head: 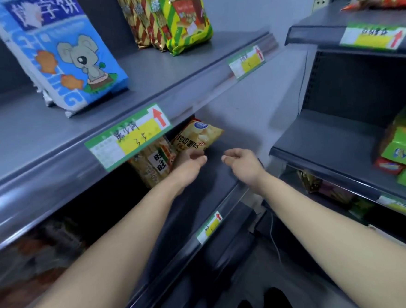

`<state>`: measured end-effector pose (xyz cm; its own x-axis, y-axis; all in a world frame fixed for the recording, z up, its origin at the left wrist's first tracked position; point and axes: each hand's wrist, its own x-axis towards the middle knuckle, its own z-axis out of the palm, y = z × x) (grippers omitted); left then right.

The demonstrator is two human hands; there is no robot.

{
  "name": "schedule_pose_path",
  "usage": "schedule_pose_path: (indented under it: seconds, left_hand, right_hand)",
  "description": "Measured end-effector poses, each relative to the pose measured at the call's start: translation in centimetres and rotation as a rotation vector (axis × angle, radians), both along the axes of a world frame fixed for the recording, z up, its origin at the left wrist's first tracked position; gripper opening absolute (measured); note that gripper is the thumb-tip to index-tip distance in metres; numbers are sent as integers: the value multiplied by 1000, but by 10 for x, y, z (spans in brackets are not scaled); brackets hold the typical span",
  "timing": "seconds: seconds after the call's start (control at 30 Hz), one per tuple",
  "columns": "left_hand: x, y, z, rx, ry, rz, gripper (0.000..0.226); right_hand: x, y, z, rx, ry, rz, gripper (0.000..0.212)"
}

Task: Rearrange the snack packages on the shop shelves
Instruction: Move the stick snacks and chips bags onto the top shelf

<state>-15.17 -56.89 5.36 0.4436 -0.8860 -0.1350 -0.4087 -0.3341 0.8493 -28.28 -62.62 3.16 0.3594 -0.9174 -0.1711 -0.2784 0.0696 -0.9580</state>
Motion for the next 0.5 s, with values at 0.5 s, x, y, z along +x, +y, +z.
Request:
schedule_pose_path:
  seconds: [0.5]
  left_hand:
    - [38,-127,-33,175,-34,173,50]
  right_hand:
    - [26,-126,-25,130,-11,212,17]
